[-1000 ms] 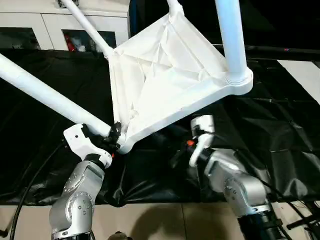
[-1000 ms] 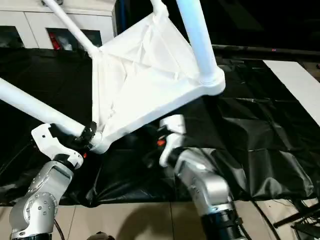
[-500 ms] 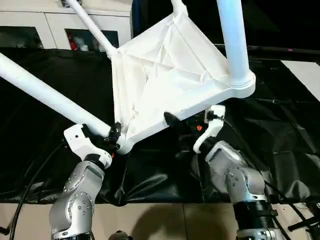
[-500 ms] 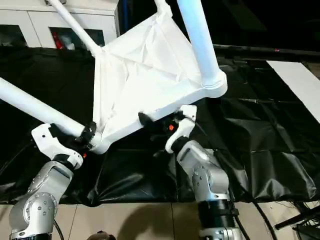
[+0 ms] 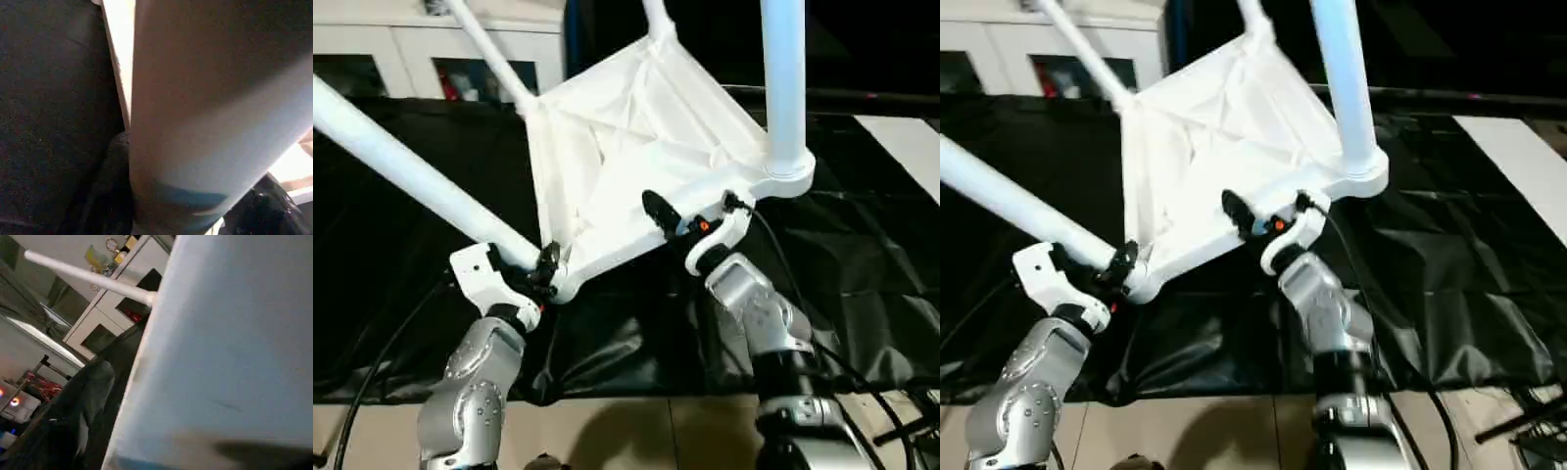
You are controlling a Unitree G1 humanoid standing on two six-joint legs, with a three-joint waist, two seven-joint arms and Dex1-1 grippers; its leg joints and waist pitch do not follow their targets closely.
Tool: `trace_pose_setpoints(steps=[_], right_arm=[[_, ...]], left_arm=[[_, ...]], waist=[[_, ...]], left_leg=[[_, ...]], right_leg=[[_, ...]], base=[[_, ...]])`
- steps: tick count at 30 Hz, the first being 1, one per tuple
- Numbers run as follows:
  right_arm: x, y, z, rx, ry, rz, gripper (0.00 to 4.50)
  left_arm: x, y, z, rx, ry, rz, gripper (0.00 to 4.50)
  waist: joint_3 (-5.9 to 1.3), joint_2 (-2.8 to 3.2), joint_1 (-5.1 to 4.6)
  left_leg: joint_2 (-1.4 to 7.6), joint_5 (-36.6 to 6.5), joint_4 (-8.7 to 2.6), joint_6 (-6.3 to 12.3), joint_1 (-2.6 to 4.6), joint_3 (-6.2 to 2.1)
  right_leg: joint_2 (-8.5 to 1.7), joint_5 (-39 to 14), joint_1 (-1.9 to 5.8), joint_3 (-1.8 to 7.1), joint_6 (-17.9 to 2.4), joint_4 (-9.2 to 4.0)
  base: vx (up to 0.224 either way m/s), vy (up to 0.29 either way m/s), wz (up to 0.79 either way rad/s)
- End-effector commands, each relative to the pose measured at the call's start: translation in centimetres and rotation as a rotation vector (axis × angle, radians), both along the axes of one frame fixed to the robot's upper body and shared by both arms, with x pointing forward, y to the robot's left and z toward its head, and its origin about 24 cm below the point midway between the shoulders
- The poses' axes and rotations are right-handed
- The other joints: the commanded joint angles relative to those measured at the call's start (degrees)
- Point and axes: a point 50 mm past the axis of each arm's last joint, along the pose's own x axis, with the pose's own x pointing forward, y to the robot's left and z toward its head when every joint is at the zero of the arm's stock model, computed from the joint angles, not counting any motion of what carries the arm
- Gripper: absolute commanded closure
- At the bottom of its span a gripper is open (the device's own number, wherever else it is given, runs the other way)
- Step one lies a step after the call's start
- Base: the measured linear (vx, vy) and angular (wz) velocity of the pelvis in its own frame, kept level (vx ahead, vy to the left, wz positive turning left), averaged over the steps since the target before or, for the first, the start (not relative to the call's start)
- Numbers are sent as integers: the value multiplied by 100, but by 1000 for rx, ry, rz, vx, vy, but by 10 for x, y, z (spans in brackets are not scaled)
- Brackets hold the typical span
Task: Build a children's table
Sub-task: Flip table
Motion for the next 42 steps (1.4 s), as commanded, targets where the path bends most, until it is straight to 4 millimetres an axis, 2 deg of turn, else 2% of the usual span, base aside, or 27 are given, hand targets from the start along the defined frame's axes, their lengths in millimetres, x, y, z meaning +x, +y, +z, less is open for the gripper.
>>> trace_pose_setpoints(steps=[1, 2, 4, 5, 6, 8, 14, 15, 16, 17, 18, 19, 22, 24, 25, 27, 28, 30, 31, 33, 35, 37, 42], right_arm=[[5, 4, 7, 20, -12, 17, 70], [6, 4, 8, 28, -15, 17, 76], [6, 5, 9, 41, -12, 21, 105], [7, 4, 9, 43, -12, 21, 105], [9, 4, 8, 38, -10, 20, 114], [9, 4, 8, 29, -12, 19, 138], [12, 0, 11, 19, -34, 11, 182], [12, -1, 12, 5, -42, 4, 195], [12, -1, 12, 3, -43, 4, 205], [12, -2, 12, -6, -49, 0, 207], [13, -10, 16, -47, -71, -41, 214], [14, -13, 17, -68, -82, -61, 223], [15, -23, 21, -106, -106, -104, 231], [15, -27, 23, -137, -120, -120, 232], [14, -33, 27, -189, -150, -141, 232], [13, -42, 33, -219, -170, -185, 233], [13, -43, 33, -223, -173, -189, 233], [12, -47, 37, -261, -196, -198, 233], [11, -49, 39, -275, -202, -209, 233], [11, -53, 42, -310, -209, -233, 233], [12, -60, 45, -356, -201, -270, 233], [12, -64, 48, -393, -201, -293, 233], [11, -66, 61, -460, -240, -308, 233]], left_arm=[[-3, -23, 4, -95, -27, -122, 238], [-4, -22, 4, -94, -26, -120, 238], [-5, -21, 3, -92, -27, -111, 238], [-5, -20, 3, -89, -28, -107, 238], [-5, -19, 4, -83, -30, -101, 238], [-5, -19, 4, -82, -32, -99, 238], [-6, -18, 4, -56, -23, -106, 238], [-6, -18, 4, -69, -23, -117, 238], [-6, -18, 4, -71, -23, -119, 203], [-6, -18, 4, -81, -24, -125, 182], [-10, -13, 7, -30, -55, -162, 168], [-12, -10, 8, -10, -62, -170, 168], [-15, 1, 11, 28, -75, -148, 129], [-18, 6, 11, 48, -75, -137, 122], [-25, 17, 10, 90, -60, -110, 120], [-35, 25, 9, 123, -35, -77, 94], [-36, 26, 8, 125, -32, -75, 94], [-42, 24, 8, 161, -26, -97, 80], [-45, 21, 8, 179, -26, -124, 64], [-49, 15, 10, 215, -38, -179, 37], [-53, 4, 13, 317, -70, -300, 33], [-56, -4, 15, 370, -83, -371, 17], [-52, -9, 24, 474, -138, -420, 0]], waist=[[-364, -3, 27], [-362, -53, 17], [-357, -39, 20], [-349, -66, 11], [-351, -45, 15], [-341, -42, 14], [-351, -24, 24], [-356, 14, 28], [-356, 14, 28], [-357, -12, 23], [-366, 61, 29], [-375, 28, 13], [-383, 44, 32], [-373, 41, 51], [-372, 130, 65], [-358, 75, 62], [-358, 75, 62], [-342, 130, 95], [-336, 106, 106], [-330, 113, 131], [-321, 105, 147], [-318, 113, 183], [-321, 114, 175]], left_leg=[[59, -508, -385, -208, 142, 13], [62, -510, -385, -177, 143, 20], [66, -531, -385, -132, 149, 23], [72, -574, -391, -105, 150, 29], [74, -601, -392, -101, 154, 29], [79, -648, -395, -113, 156, 34], [80, -594, -389, -121, 162, 29], [77, -578, -387, -145, 160, 23], [77, -578, -387, -145, 160, 23], [73, -547, -382, -151, 158, 28], [67, -522, -375, -162, 167, 18], [55, -437, -368, -175, 154, 18], [57, -325, -345, -152, 170, 34], [61, -432, -357, -152, 174, 31], [65, -496, -359, -201, 182, 20], [68, -596, -370, -234, 187, 27], [68, -596, -370, -234, 187, 27], [79, -872, -388, -314, 217, 34], [82, -950, -398, -346, 218, 32], [87, -1076, -413, -397, 227, 27], [89, -1189, -428, -444, 224, 28], [87, -1233, -441, -474, 230, 10], [63, -1341, -447, -572, 215, 8]], right_leg=[[-154, 834, 189, 100, -774, -327], [-150, 820, 192, 99, -786, -334], [-159, 697, 185, 102, -823, -332], [-161, 594, 179, 105, -829, -345], [-167, 494, 175, 105, -846, -345], [-166, 385, 163, 109, -850, -358], [-162, 470, 163, 107, -834, -350], [-165, 506, 164, 104, -850, -337], [-165, 506, 164, 104, -850, -337], [-157, 567, 166, 103, -855, -340], [-159, 622, 163, 103, -865, -325], [-146, 701, 173, 93, -866, -318], [-119, 1018, 160, 94, -922, -296], [-125, 906, 164, 94, -909, -304], [-128, 822, 150, 91, -885, -300], [-114, 723, 151, 95, -792, -324], [-114, 723, 151, 95, -792, -324], [-110, 339, 107, 106, -729, -356], [-112, 219, 105, 114, -660, -371], [-111, 26, 89, 112, -581, -381], [-113, -187, 72, 118, -501, -398], [-113, -377, 53, 117, -339, -405], [-116, -472, 52, 127, -294, -422]], base=[[0, 0, 0], [0, 0, 0], [0, 0, 0], [0, 0, 0], [0, 0, 0], [0, 0, 0], [0, 0, 0], [0, 0, 0], [0, 0, 0], [0, 0, 0], [0, 0, 0], [0, 0, 0], [0, 0, 0], [0, 0, 0], [0, 0, 0], [0, 0, 0], [0, 0, 0], [0, 0, 0], [0, 0, 0], [0, 0, 0], [0, 0, 0], [0, 0, 0], [0, 0, 0]])
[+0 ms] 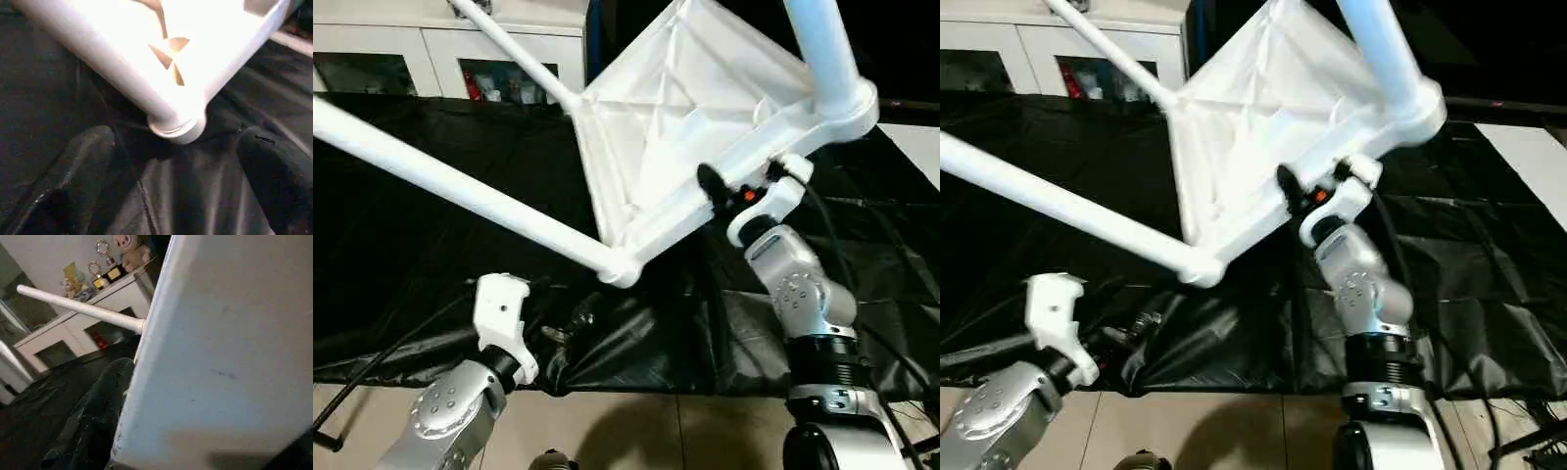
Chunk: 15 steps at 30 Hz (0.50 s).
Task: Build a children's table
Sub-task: Flip table
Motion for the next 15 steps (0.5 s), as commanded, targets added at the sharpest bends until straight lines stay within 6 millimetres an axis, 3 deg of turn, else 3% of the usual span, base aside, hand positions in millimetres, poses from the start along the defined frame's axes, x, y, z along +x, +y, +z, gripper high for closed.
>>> trace_pose_setpoints(steps=[1, 9, 15], right_arm=[[-1, -16, 12, -154, -66, -73, 234], [-5, -15, 19, -382, -68, -100, 234], [-4, -12, 22, -445, -60, -159, 241]], left_arm=[[1, -3, 8, 42, -52, -33, 0], [-2, -24, 34, 191, -153, -311, 0], [21, -25, 65, 202, -308, -276, 0]], waist=[[-333, 54, -88], [-328, 61, -105], [-334, 38, -204]], left_leg=[[60, -1358, -444, -547, 210, 8], [40, -1307, -433, -598, 213, 16], [20, -1311, -425, -664, 202, 14]], right_leg=[[-110, -472, 51, 127, -338, -425], [-89, -498, 27, 127, -381, -404], [-79, -447, 43, 127, -451, -391]], base=[[0, 0, 0], [0, 0, 0], [0, 0, 0]])
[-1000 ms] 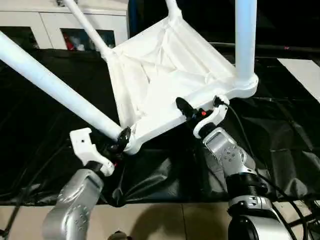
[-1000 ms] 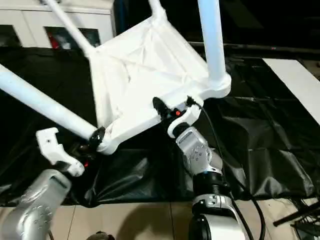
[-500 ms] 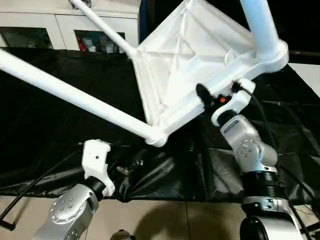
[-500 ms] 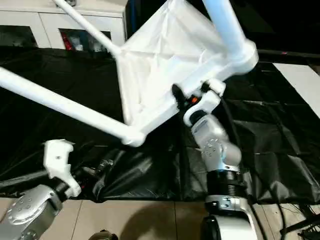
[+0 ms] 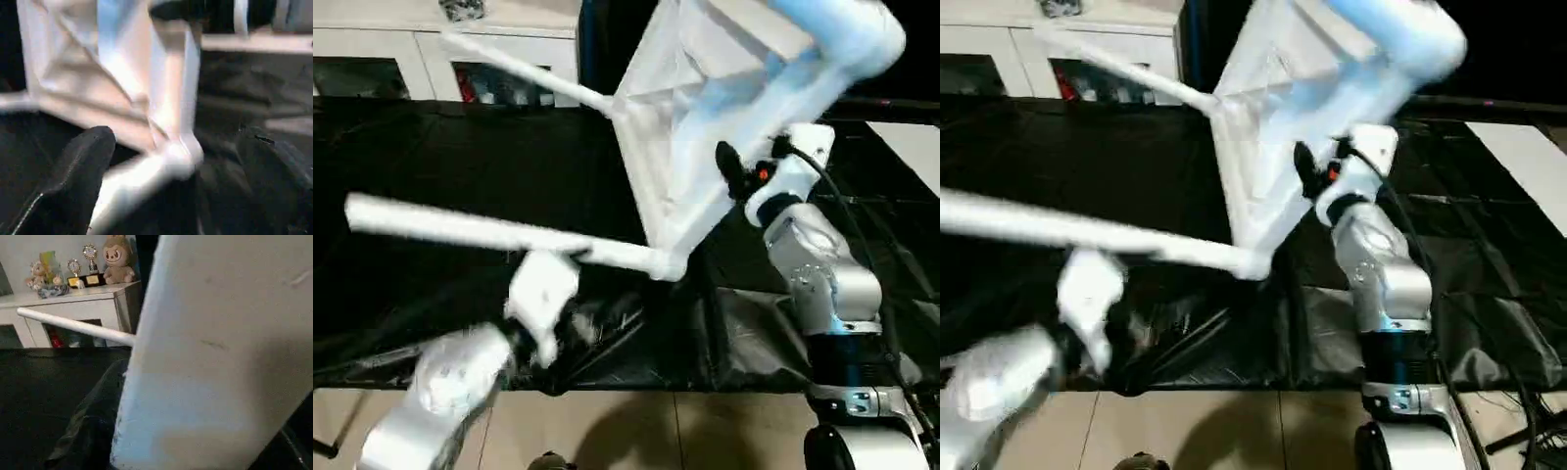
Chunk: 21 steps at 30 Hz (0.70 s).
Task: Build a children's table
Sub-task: Flip table
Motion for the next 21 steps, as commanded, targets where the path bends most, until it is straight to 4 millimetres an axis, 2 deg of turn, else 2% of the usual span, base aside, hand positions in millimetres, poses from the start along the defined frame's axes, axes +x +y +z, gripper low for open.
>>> trace_pose_setpoints(steps=[1, 5, 7, 8, 10, 12, 13, 16, 18, 20, 21], right_arm=[[0, -11, -12, -102, 58, -83, 241], [0, 4, -13, -151, 51, -78, 242], [1, 16, -14, -183, 57, -67, 245], [1, 16, -14, -183, 57, -67, 245], [3, 24, -15, -221, 51, -59, 248], [5, 33, -16, -248, 59, -56, 248], [6, 35, -17, -255, 65, -58, 248], [7, 41, -19, -264, 67, -39, 248], [8, 49, -21, -283, 61, -20, 248], [9, 48, -22, -265, 70, -28, 248], [8, 49, -23, -241, 74, -17, 248]], left_arm=[[4, 1, 7, 16, -46, 8, 0], [14, -5, 24, 59, -159, -12, 0], [20, -9, 36, 84, -220, -12, 0], [20, -9, 36, 84, -220, -12, 0], [23, -11, 45, 130, -278, -27, 0], [26, -12, 55, 173, -342, -49, 0], [26, -13, 58, 193, -368, -61, 0], [28, -13, 64, 216, -413, -57, 0], [36, -8, 80, 231, -496, 10, 0], [38, -6, 88, 221, -536, 24, 0], [38, -4, 93, 225, -571, 37, 0]], waist=[[-313, 63, -60], [-311, 51, -73], [-314, 3, -78], [-317, 20, -71], [-319, 15, -84], [-309, -28, -119], [-312, -27, -117], [-307, -7, -140], [-312, -16, -164], [-316, -71, -168], [-323, -51, -163]], left_leg=[[23, -1327, -428, -645, 197, 9], [24, -1457, -436, -647, 196, 6], [33, -1492, -438, -649, 198, 10], [32, -1504, -437, -660, 207, 5], [25, -1594, -447, -703, 198, -9], [25, -1684, -453, -708, 194, -6], [24, -1711, -450, -708, 195, -7], [30, -1840, -455, -731, 205, -11], [29, -1965, -465, -764, 199, -23], [24, -1995, -459, -747, 202, -18], [28, -1962, -463, -752, 195, -28]], right_leg=[[-85, -465, 46, 114, -450, -400], [-94, -747, 37, 116, -394, -427], [-97, -834, 20, 119, -391, -428], [-96, -849, 14, 117, -392, -420], [-100, -936, 12, 112, -372, -421], [-97, -1033, -1, 115, -376, -433], [-104, -1074, -1, 116, -381, -429], [-110, -1183, -30, 124, -375, -440], [-105, -1234, -29, 118, -380, -440], [-111, -1311, -37, 122, -384, -449], [-119, -1281, -26, 121, -395, -437]], base=[[0, 0, 0], [0, 0, 0], [0, 0, 0], [0, 0, 0], [0, 0, 0], [0, 0, 0], [0, 0, 0], [0, 0, 0], [0, 0, 0], [0, 0, 0], [0, 0, 0]])
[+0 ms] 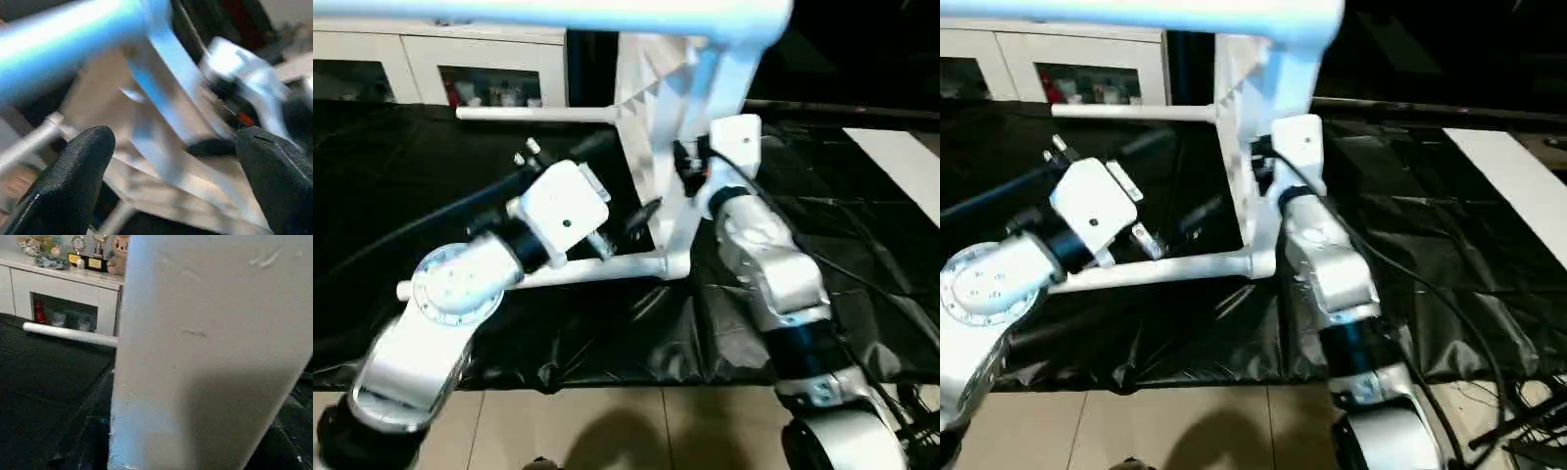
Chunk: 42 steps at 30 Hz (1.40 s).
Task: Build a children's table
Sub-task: Flip table
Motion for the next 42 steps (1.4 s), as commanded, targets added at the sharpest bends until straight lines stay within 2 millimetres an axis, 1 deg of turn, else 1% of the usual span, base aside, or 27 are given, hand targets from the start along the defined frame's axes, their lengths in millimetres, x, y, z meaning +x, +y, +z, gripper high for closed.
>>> trace_pose_setpoints(steps=[1, 2, 3, 5, 7, 8, 10, 13, 15, 16, 17, 19, 20, 21, 22, 23, 26, 28, 30, 32, 33, 34, 36, 38, 39, 40, 42], right_arm=[[2, -9, -25, 5, 118, -35, 248], [2, -9, -25, 7, 118, -34, 196], [1, -9, -27, 20, 126, -26, 183], [1, -10, -28, 26, 125, -25, 180], [0, -9, -28, 24, 116, -12, 162], [0, -9, -28, 26, 110, -1, 149], [-2, -9, -26, 33, 94, 21, 140], [-5, -11, -26, 35, 84, 41, 116], [-9, -17, -28, 27, 73, 56, 98], [-13, -18, -29, 36, 69, 95, 98], [-15, -18, -29, 43, 65, 129, 98], [-18, -17, -28, 40, 55, 171, 98], [-22, -18, -25, 43, 32, 228, 98], [-25, -20, -25, 52, 20, 276, 98], [-26, -21, -25, 53, 20, 281, 98], [-29, -26, -26, 46, 19, 314, 98], [-31, -30, -28, 26, 19, 333, 98], [-34, -36, -27, 17, 12, 341, 98], [-37, -42, -26, 13, 3, 344, 98], [-42, -49, -24, -4, -13, 367, 98], [-47, -51, -23, -18, -19, 398, 98], [-47, -51, -22, -20, -21, 402, 98], [-50, -52, -22, -41, -26, 429, 98], [-54, -51, -21, -66, -32, 461, 98], [-60, -50, -20, -85, -29, 521, 98], [-61, -49, -19, -88, -28, 534, 98], [-76, -44, -18, -124, -16, 681, 98]], left_arm=[[0, 5, 12, 18, -91, 26, 0], [-1, 5, 12, 20, -97, 27, 0], [-3, 8, 17, 52, -152, 49, 0], [-8, 11, 20, 63, -196, 47, 0], [-10, 13, 25, 54, -242, 52, 0], [-12, 14, 28, 51, -265, 58, 0], [-15, 14, 33, 40, -307, 38, 0], [-20, 13, 38, 31, -346, 6, 0], [-28, 14, 46, 22, -387, -32, 0], [-30, 17, 49, 37, -425, -21, 0], [-30, 19, 52, 54, -452, -6, 0], [-29, 23, 55, 79, -482, 23, 0], [-23, 31, 59, 131, -532, 117, 0], [-17, 40, 61, 165, -561, 190, 0], [-16, 41, 61, 167, -563, 195, 0], [-10, 49, 60, 199, -564, 242, 0], [-5, 55, 56, 246, -556, 282, 0], [0, 64, 54, 309, -550, 328, 0], [2, 69, 55, 360, -576, 357, 0], [7, 75, 57, 451, -600, 390, 0], [12, 81, 58, 500, -600, 425, 0], [13, 82, 58, 508, -598, 432, 0], [17, 88, 59, 543, -594, 474, 0], [20, 94, 61, 561, -586, 506, 0], [23, 99, 61, 570, -578, 540, 0], [23, 100, 61, 573, -579, 546, 0], [29, 109, 64, 587, -575, 606, 0]], waist=[[-253, 53, -40], [-259, 71, -28], [-260, 71, -33], [-264, 85, -37], [-300, 129, -30], [-296, 113, -25], [-306, 153, -12], [-298, 146, -14], [-292, 101, -1], [-293, 69, 1], [-288, 87, 13], [-287, 50, -4], [-284, 70, -3], [-279, 58, -7], [-275, 60, -10], [-274, 80, -5], [-279, 78, 4], [-279, 153, 0], [-271, 134, 8], [-271, 148, 18], [-268, 196, 21], [-265, 184, 33], [-259, 210, 24], [-254, 196, 28], [-245, 217, 26], [-243, 212, 39], [-232, 225, 48]], left_leg=[[36, -1950, -467, -712, 184, -17], [36, -1934, -465, -706, 189, -17], [38, -1927, -465, -704, 193, -15], [36, -1909, -468, -708, 182, -21], [41, -1826, -445, -750, 195, -22], [38, -1775, -445, -735, 185, -17], [30, -1577, -428, -694, 171, -10], [34, -1464, -422, -665, 163, 0], [37, -1413, -416, -639, 164, 15], [41, -1371, -418, -600, 156, 15], [45, -1354, -421, -586, 155, 12], [47, -1253, -415, -525, 155, 20], [50, -1250, -417, -521, 150, 15], [50, -1279, -410, -500, 152, 18], [44, -1330, -413, -486, 154, 12], [40, -1344, -414, -488, 157, 11], [48, -1377, -419, -513, 174, 7], [46, -1474, -428, -544, 175, -8], [41, -1566, -426, -518, 176, -9], [44, -1627, -425, -508, 184, -16], [43, -1695, -428, -521, 192, -23], [50, -1788, -426, -510, 206, -23], [43, -1837, -438, -511, 191, -34], [48, -1855, -435, -498, 189, -35], [42, -1878, -439, -472, 184, -36], [48, -1897, -437, -460, 192, -35], [45, -1948, -437, -393, 184, -45]], right_leg=[[-118, -1285, 9, 104, -378, -448], [-121, -1256, 7, 105, -378, -438], [-113, -1199, -3, 108, -372, -436], [-114, -1131, 3, 105, -367, -424], [-103, -815, 3, 102, -445, -390], [-97, -730, 9, 101, -466, -391], [-97, -453, 33, 101, -535, -355], [-91, -368, 39, 106, -565, -349], [-89, -341, 39, 113, -571, -352], [-87, -308, 55, 110, -574, -349], [-95, -307, 60, 111, -563, -348], [-92, -263, 61, 114, -550, -344], [-86, -248, 63, 113, -539, -346], [-83, -254, 61, 116, -493, -356], [-89, -348, 68, 120, -469, -361], [-90, -384, 60, 125, -482, -364], [-93, -449, 40, 129, -592, -361], [-91, -458, 32, 130, -684, -350], [-81, -515, 38, 137, -657, -378], [-86, -564, 30, 141, -658, -385], [-86, -592, 19, 144, -688, -385], [-84, -632, 15, 147, -699, -394], [-91, -713, 15, 146, -767, -381], [-96, -737, 17, 149, -791, -385], [-93, -764, 14, 152, -819, -390], [-96, -787, 14, 155, -813, -403], [-100, -849, 19, 159, -816, -408]], base=[[0, 0, 0], [0, 0, 0], [0, 0, 0], [0, 0, 0], [0, 0, 0], [0, 0, 0], [0, 0, 0], [0, 0, 0], [0, 0, 0], [0, 0, 0], [0, 0, 0], [0, 0, 0], [0, 0, 0], [0, 0, 0], [0, 0, 0], [0, 0, 0], [0, 0, 0], [0, 0, 0], [0, 0, 0], [0, 0, 0], [0, 0, 0], [0, 0, 0], [0, 0, 0], [0, 0, 0], [0, 0, 0], [0, 0, 0], [0, 0, 0]])
